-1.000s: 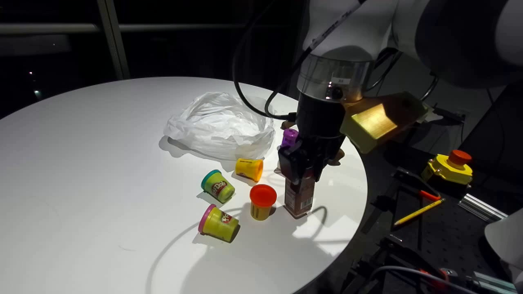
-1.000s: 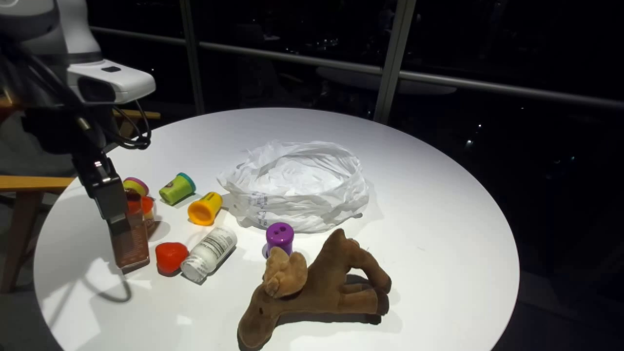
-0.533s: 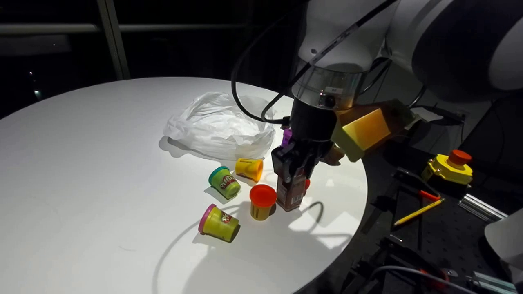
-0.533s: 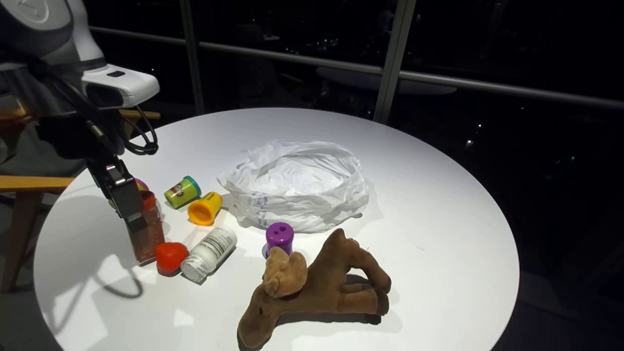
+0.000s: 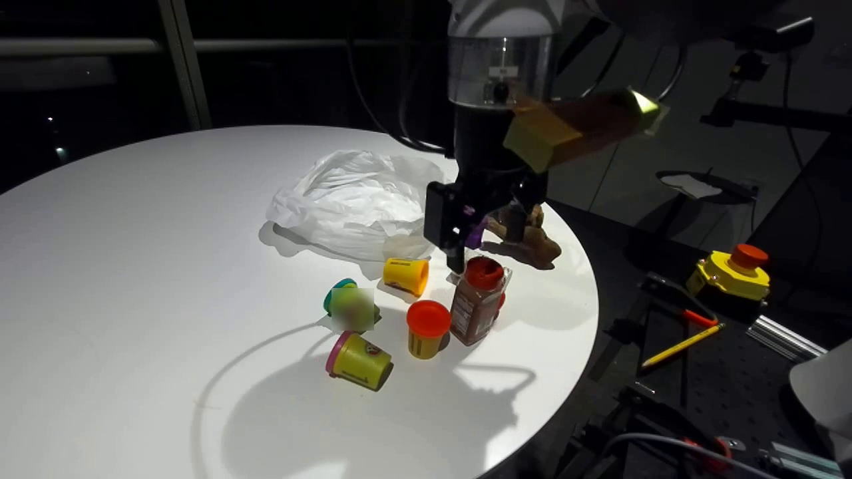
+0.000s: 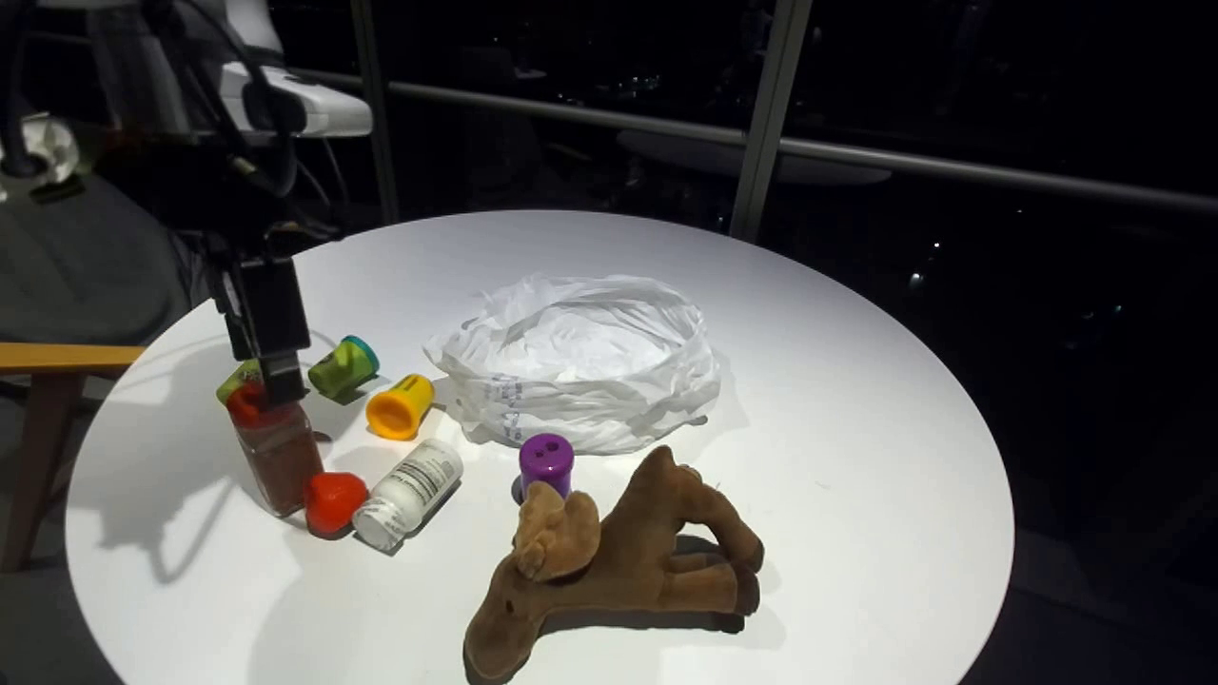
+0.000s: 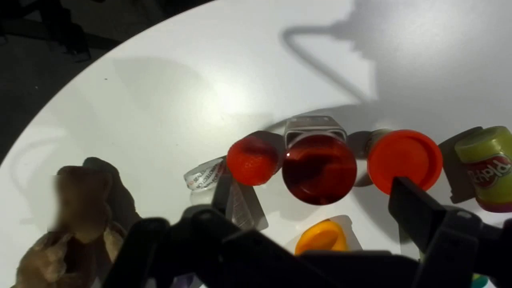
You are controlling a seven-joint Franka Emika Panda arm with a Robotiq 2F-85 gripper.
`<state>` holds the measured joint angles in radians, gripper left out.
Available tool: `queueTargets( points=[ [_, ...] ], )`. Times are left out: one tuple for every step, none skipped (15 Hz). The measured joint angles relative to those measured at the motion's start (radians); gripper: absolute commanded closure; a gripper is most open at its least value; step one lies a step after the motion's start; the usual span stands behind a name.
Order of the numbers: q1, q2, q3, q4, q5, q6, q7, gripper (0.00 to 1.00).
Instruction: Pick the objects in the plastic bag and put them on the table
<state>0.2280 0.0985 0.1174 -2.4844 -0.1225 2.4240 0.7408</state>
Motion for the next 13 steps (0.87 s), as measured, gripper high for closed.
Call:
queueTargets(
  points=[
    [-0.01,0.0,-0.001,0.038,0.014,-0.084,-0.021,0.0],
    [-0.018,0.0,-0.001,0.074,0.021,-0.161,-0.045,0.0],
    [-0.022,0.0,-0.001,0.113,0.023,-0.236,-0.067,0.0],
    [-0.022,-0.002,0.002,0.156,0.023,-0.314,-0.096,0.0],
    [-0.022,-0.005,0.008,0.201,0.023,-0.39,-0.129,0.0],
    [-0.021,-0.011,0.017,0.249,0.023,-0.466,-0.159,0.0],
    [-0.018,-0.018,0.027,0.301,0.023,-0.541,-0.189,0.0],
    [-0.013,-0.026,0.038,0.355,0.025,-0.61,-0.224,0.0],
    [-0.007,-0.032,0.051,0.409,0.029,-0.671,-0.259,0.0],
    [-0.001,-0.037,0.063,0.46,0.038,-0.721,-0.294,0.0],
    [0.004,-0.04,0.072,0.499,0.048,-0.756,-0.315,0.0],
    [0.007,-0.041,0.078,0.522,0.053,-0.774,-0.327,0.0],
    [0.008,-0.041,0.079,0.531,0.054,-0.78,-0.333,0.0]
  ],
)
